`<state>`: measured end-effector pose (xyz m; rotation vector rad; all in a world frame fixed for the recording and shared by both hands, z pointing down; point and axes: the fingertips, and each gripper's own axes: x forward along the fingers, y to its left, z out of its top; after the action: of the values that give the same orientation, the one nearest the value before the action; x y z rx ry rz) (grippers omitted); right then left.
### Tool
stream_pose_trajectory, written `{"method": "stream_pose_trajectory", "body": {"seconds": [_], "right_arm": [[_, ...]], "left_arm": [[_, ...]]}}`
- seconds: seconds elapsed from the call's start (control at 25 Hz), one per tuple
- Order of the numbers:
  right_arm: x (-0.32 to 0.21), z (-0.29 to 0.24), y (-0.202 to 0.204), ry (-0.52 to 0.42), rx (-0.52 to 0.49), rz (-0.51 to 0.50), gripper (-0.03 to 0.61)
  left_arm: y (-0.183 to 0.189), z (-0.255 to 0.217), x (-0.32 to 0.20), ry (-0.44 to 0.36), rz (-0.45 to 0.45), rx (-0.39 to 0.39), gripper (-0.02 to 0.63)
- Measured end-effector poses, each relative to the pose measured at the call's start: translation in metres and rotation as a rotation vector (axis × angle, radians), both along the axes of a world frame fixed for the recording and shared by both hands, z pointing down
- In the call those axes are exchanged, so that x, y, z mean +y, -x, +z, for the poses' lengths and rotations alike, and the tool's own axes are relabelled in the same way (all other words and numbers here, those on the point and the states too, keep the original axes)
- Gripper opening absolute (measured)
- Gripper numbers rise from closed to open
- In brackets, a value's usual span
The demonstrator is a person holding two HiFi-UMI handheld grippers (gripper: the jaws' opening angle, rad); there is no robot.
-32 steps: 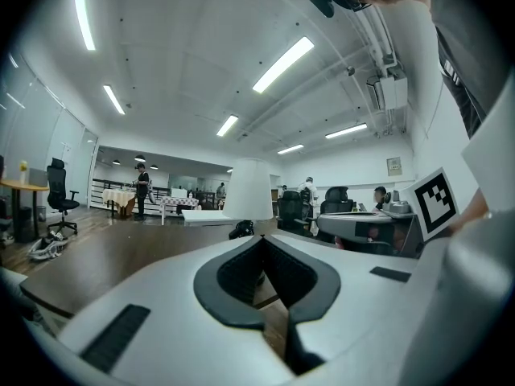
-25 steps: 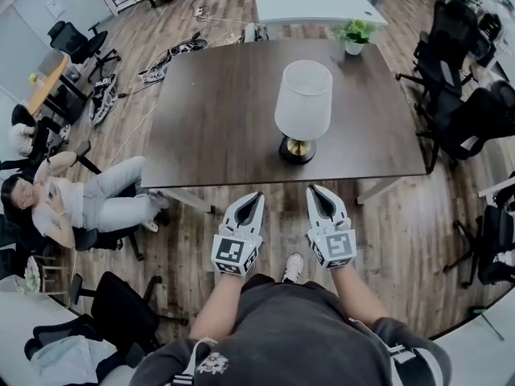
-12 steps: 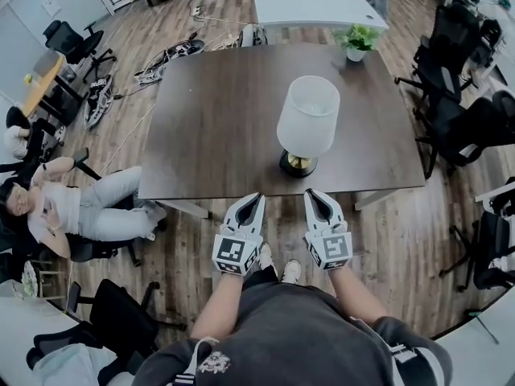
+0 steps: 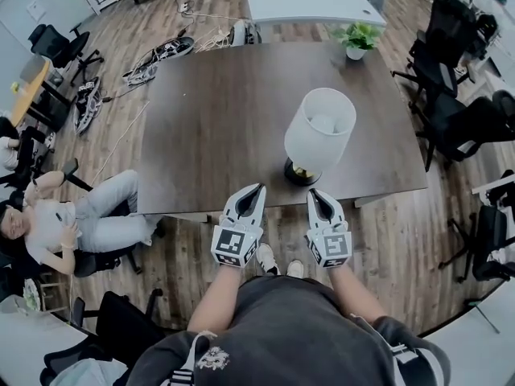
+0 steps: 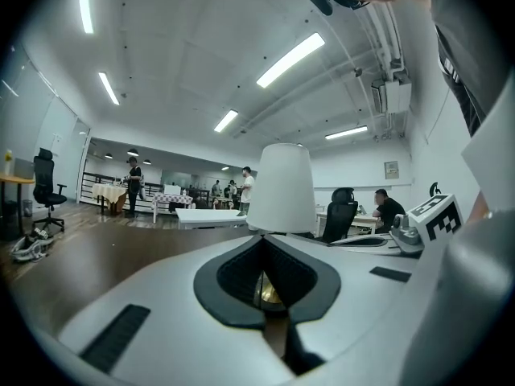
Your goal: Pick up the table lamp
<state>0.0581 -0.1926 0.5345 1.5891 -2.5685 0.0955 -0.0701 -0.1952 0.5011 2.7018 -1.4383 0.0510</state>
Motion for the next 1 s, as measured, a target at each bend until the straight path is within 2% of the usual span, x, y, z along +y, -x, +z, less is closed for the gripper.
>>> {"method": "stream_pose_trajectory", "body": {"seconds": [0.28,0.64,0.8,1.0], "right_arm": [[-0.02,0.017,0.011,0.027,0.037,0.062,0.029],[-0.049,0.039,0.004,0.049,0.057,0.135,0.032],[-0.063,0.056,-0.001,0.07,0.056,0.131,0.115],[-0.088,0.075,-0.011,0.083,0.055,0.148,0.13]], "left_arm": [[0.013,0.012,-0.026,0.009,0.051,0.002,0.008],[0.018,0.028,-0.049,0.009,0.102,-0.016,0.008],[0.015,0.04,-0.061,0.014,0.107,-0.03,0.008],[0.005,0.059,-0.072,0.039,0.116,-0.038,0.008]]}}
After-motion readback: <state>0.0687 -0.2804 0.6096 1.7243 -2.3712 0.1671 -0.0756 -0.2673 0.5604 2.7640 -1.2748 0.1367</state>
